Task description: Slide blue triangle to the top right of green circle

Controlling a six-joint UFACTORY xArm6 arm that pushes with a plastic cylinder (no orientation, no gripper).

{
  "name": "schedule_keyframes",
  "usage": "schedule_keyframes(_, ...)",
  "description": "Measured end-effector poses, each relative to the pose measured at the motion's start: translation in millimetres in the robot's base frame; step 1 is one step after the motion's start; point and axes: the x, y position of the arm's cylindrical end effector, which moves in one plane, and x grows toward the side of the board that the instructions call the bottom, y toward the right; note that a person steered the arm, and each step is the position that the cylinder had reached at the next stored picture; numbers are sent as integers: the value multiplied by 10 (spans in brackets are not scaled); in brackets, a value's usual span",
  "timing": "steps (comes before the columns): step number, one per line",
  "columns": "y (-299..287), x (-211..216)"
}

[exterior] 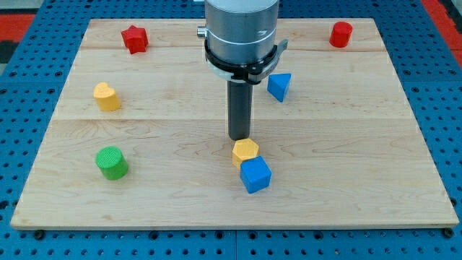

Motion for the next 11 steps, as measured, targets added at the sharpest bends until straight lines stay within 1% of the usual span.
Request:
schedule_keyframes(2, 758, -289)
schedule_keyframes(3, 1260, -664)
schedule_keyframes(4, 1147, -1167)
schedule_keyframes(5, 668, -1103)
schedule_keyframes(7, 220, -844)
schedule_keyframes(8, -63, -591)
schedule_keyframes(9, -630, -272)
schedule_keyframes(10, -1024, 97)
schedule_keyframes(11, -1024, 200)
